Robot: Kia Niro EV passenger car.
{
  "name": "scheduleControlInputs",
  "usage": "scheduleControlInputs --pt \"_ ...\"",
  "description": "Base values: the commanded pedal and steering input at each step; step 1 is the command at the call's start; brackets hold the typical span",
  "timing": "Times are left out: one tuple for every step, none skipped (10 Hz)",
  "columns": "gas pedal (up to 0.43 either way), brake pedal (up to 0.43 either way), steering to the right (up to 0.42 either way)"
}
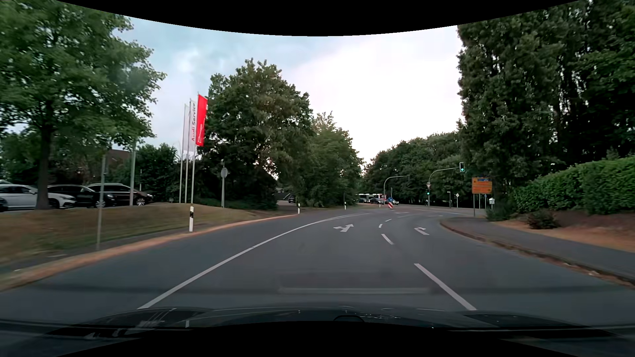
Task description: Follow the waypoints while adhering to traffic rules and regulations
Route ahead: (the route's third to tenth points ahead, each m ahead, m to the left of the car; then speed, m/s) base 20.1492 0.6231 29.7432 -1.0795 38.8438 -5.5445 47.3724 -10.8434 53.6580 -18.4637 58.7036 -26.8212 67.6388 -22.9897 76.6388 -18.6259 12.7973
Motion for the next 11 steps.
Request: scheduleControlInputs --pt "0.008 0.000 0.038" --pt "0.008 0.000 0.046" --pt "0.008 0.000 0.058" --pt "0.000 0.000 0.067" --pt "0.000 0.000 0.070" --pt "0.000 0.000 0.070" --pt "0.000 0.000 0.070" --pt "0.000 0.000 0.070" --pt "0.000 0.000 0.070" --pt "0.000 0.000 0.070" --pt "0.000 0.000 0.070"
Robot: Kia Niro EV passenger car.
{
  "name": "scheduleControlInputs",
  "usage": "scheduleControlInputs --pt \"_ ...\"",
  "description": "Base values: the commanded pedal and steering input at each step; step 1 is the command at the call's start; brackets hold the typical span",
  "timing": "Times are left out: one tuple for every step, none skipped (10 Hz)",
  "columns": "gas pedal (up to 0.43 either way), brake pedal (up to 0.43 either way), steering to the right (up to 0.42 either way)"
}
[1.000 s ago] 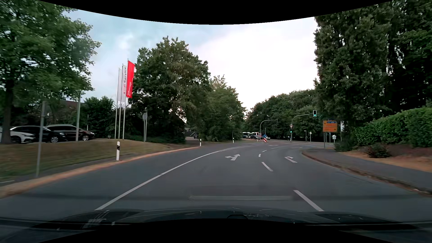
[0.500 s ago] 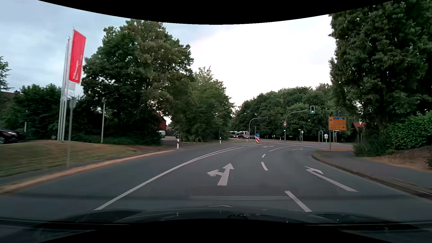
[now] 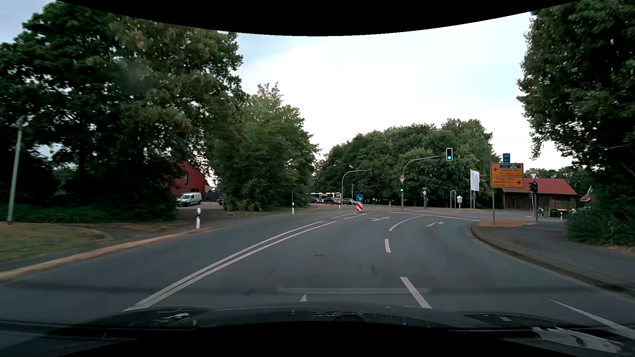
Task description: Follow the waypoints while adhering to traffic rules and regulations
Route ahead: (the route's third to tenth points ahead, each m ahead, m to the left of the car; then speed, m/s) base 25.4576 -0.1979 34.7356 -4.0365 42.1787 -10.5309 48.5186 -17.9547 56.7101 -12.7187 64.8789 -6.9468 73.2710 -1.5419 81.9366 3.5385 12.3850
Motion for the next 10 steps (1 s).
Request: scheduleControlInputs --pt "0.000 0.000 0.070" --pt "0.000 0.000 0.072" --pt "0.000 0.000 0.073" --pt "0.000 0.000 0.073" --pt "0.000 0.000 0.076" --pt "0.000 0.000 0.078" --pt "0.000 0.049 0.081" --pt "0.000 0.104 0.082" --pt "0.000 0.159 0.084" --pt "0.000 0.183 0.085"
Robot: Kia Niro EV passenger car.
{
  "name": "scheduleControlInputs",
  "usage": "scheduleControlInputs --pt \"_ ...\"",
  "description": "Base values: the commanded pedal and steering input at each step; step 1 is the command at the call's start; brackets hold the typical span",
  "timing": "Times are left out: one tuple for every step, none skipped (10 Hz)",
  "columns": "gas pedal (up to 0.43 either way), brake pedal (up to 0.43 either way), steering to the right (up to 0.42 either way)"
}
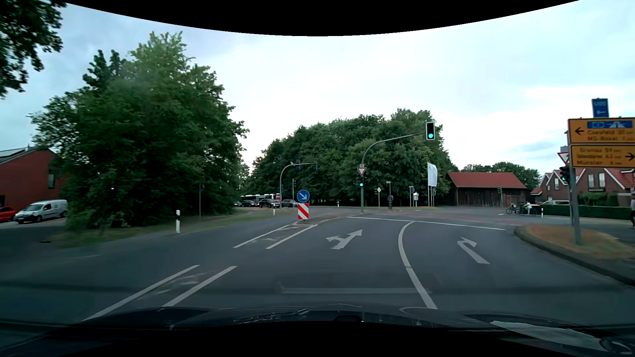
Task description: Follow the waypoints while adhering to traffic rules and regulations
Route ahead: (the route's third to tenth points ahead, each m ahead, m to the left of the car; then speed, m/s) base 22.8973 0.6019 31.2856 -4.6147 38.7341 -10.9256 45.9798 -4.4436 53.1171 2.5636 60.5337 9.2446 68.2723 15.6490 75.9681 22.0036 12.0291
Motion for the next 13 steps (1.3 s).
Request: scheduleControlInputs --pt "0.000 0.207 0.088" --pt "0.000 0.213 0.093" --pt "0.000 0.213 0.096" --pt "0.000 0.213 0.099" --pt "0.000 0.213 0.099" --pt "0.000 0.213 0.100" --pt "0.000 0.213 0.100" --pt "0.000 0.207 0.100" --pt "0.000 0.201 0.103" --pt "0.000 0.183 0.105" --pt "0.000 0.177 0.110" --pt "0.000 0.177 0.117" --pt "0.000 0.177 0.119"
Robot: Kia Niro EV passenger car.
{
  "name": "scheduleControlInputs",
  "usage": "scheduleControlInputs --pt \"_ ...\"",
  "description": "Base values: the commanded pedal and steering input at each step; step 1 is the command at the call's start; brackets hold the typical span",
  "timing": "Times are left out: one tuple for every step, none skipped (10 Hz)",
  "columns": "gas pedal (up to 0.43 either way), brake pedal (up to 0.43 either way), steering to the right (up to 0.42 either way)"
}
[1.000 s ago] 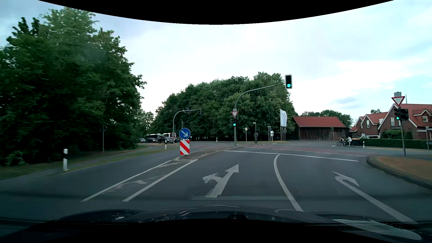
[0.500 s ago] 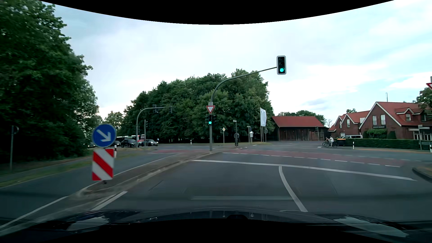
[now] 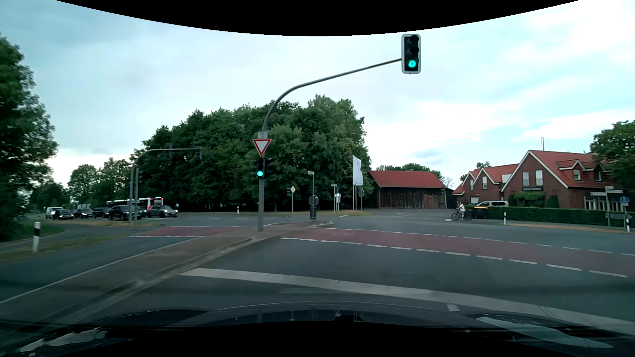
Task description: Follow the waypoints while adhering to traffic rules and regulations
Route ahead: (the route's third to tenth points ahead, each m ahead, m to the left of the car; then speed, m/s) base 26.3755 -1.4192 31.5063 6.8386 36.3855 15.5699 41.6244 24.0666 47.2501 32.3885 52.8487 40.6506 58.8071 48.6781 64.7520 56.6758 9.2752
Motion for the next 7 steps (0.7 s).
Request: scheduleControlInputs --pt "0.000 0.171 0.119" --pt "0.000 0.152 0.121" --pt "0.000 0.134 0.122" --pt "0.000 0.110 0.122" --pt "0.000 0.024 0.121" --pt "0.000 0.000 0.117" --pt "0.000 0.000 0.106"
